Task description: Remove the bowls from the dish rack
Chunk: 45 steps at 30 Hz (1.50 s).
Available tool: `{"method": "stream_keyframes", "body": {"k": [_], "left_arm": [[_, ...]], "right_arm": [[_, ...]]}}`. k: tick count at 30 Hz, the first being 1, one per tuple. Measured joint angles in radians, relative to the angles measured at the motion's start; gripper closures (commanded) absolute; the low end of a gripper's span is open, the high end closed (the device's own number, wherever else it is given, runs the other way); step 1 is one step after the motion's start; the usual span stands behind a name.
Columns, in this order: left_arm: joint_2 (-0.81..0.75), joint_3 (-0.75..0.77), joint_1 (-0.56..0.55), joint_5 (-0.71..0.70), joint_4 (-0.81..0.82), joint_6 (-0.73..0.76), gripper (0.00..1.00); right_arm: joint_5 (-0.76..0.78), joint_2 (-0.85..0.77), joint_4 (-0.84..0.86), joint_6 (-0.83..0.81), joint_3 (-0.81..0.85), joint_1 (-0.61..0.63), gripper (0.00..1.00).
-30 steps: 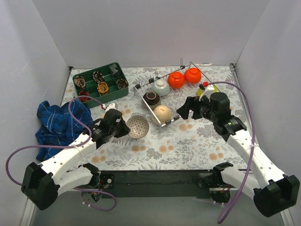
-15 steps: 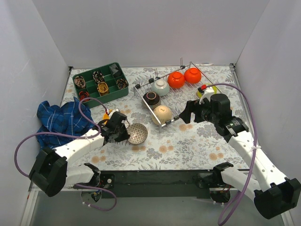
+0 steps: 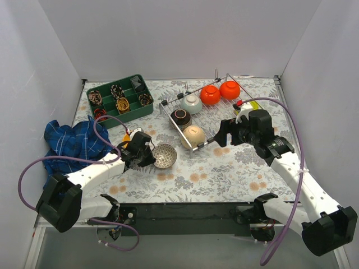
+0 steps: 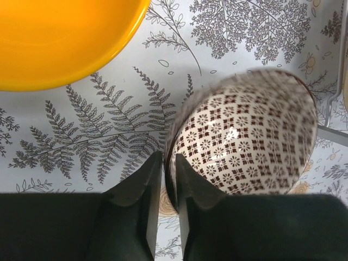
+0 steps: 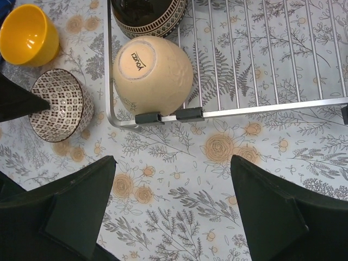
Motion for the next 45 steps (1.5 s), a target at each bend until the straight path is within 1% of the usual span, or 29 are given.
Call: {"method": "stream_keyframes", "body": {"k": [1, 2, 4, 5, 8, 9, 11, 12, 14, 16, 19, 25, 28, 31, 38, 45], "left_arm": [[-0.001, 0.000, 0.001, 0.002, 0.000, 0.000, 0.74], [-0.004, 0.000, 0.001, 0.002, 0.002, 0.001, 0.68], [-0.016, 0.000, 0.002, 0.006, -0.002, 0.004, 0.63], [-0.024, 0.000, 0.002, 0.010, -0.004, 0.005, 0.58], [-0.052, 0.003, 0.002, 0.017, -0.016, 0.010, 0.46], [-0.059, 0.009, 0.002, 0.019, -0.028, 0.011, 0.39], [-0.076, 0.028, 0.002, 0.019, -0.053, 0.018, 0.32], [-0.087, 0.041, 0.002, 0.020, -0.064, 0.023, 0.24], [-0.122, 0.066, 0.002, 0.020, -0.081, 0.032, 0.18], [-0.171, 0.088, 0.002, 0.019, -0.092, 0.046, 0.10], [-0.243, 0.109, 0.002, 0.013, -0.100, 0.064, 0.02], [-0.435, 0.084, 0.002, -0.028, -0.080, 0.105, 0.02], [-0.537, 0.036, 0.002, -0.055, -0.056, 0.126, 0.02], [-0.597, -0.006, 0.003, -0.073, -0.037, 0.151, 0.02], [-0.661, -0.071, 0.003, -0.093, 0.005, 0.233, 0.02], [-0.704, -0.106, 0.003, -0.119, 0.040, 0.269, 0.02]], "right_arm": [[0.002, 0.005, -0.003, -0.005, 0.003, 0.000, 0.05], [0.004, 0.012, -0.008, -0.013, 0.009, 0.000, 0.05], [0.008, 0.031, -0.011, -0.024, 0.026, 0.000, 0.05], [0.013, 0.043, -0.011, -0.031, 0.039, 0.000, 0.05], [0.025, 0.072, -0.011, -0.047, 0.065, 0.000, 0.05], [0.026, 0.084, -0.012, -0.051, 0.076, 0.000, 0.06], [0.025, 0.116, -0.015, -0.058, 0.106, 0.000, 0.06], [0.023, 0.134, -0.014, -0.061, 0.118, 0.000, 0.06], [0.010, 0.172, -0.013, -0.064, 0.144, 0.000, 0.06], [-0.002, 0.217, -0.011, -0.067, 0.169, 0.006, 0.06], [-0.003, 0.299, -0.007, -0.071, 0.204, 0.035, 0.05], [0.035, 0.444, -0.001, -0.071, 0.254, 0.133, 0.05], [0.065, 0.505, 0.009, -0.072, 0.274, 0.170, 0.05], [0.090, 0.556, 0.018, -0.076, 0.295, 0.190, 0.05], [0.146, 0.658, 0.030, -0.097, 0.360, 0.230, 0.05], [0.212, 0.678, 0.037, -0.138, 0.375, 0.243, 0.05]]}}
